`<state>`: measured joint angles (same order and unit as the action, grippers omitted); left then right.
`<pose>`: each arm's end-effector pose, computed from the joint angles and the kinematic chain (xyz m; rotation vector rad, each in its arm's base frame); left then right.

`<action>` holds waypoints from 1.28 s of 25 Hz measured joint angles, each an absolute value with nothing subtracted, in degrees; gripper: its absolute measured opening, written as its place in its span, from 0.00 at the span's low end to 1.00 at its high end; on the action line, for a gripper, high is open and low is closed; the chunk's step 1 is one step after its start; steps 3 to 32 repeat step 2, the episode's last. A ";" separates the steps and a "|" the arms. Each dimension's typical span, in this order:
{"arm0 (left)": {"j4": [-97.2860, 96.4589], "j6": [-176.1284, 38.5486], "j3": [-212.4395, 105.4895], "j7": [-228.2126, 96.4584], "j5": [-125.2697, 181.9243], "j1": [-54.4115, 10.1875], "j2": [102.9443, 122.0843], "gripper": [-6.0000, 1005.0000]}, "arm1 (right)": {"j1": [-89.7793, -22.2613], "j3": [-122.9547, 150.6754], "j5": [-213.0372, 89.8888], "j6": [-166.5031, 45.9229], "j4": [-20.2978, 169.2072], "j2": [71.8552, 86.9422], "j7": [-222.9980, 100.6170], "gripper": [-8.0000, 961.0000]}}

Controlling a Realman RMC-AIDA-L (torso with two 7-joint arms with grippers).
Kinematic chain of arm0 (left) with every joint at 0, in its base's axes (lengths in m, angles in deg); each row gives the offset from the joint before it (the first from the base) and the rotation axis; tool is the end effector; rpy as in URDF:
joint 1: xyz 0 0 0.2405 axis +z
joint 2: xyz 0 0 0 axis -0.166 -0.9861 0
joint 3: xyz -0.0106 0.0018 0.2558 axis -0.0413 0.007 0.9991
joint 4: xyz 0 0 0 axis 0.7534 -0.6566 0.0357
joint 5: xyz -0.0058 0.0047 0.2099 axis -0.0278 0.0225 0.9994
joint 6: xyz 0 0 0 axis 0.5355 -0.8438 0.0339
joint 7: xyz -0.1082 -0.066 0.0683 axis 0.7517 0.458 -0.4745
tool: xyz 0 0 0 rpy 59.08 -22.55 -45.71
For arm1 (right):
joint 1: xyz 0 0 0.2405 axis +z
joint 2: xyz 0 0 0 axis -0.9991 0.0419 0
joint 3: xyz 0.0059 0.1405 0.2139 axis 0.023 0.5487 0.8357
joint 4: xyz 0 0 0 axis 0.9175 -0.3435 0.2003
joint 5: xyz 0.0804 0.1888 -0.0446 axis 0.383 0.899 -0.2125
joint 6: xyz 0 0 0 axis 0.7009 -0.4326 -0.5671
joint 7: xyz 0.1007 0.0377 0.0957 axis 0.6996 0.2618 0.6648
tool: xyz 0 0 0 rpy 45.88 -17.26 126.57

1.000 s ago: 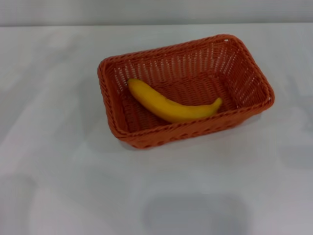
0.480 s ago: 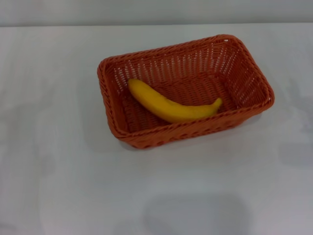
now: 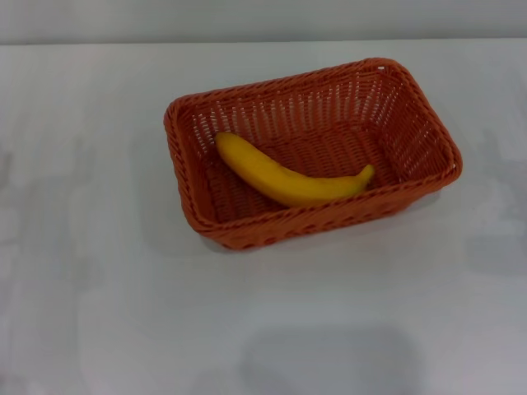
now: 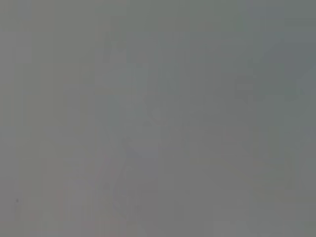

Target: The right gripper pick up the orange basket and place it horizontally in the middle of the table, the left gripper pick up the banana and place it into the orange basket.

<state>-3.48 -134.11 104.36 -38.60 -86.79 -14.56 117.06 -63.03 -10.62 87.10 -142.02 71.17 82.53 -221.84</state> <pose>-0.3765 0.3054 0.0335 -1.0773 -0.8614 -0.9453 0.3710 0.3179 0.0463 -1.4340 0.6119 0.7586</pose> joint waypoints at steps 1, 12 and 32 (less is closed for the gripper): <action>-3.56 -134.08 104.35 -38.65 -86.68 -14.68 117.06 0.87 | -63.17 -10.57 87.18 -141.98 71.13 82.56 -221.61 0.67; -3.59 -134.07 104.35 -38.67 -86.56 -14.78 117.08 0.87 | -63.26 -10.52 87.25 -141.98 71.12 82.58 -221.12 0.67; -3.59 -134.07 104.35 -38.67 -86.56 -14.78 117.08 0.87 | -63.26 -10.52 87.25 -141.98 71.12 82.58 -221.12 0.67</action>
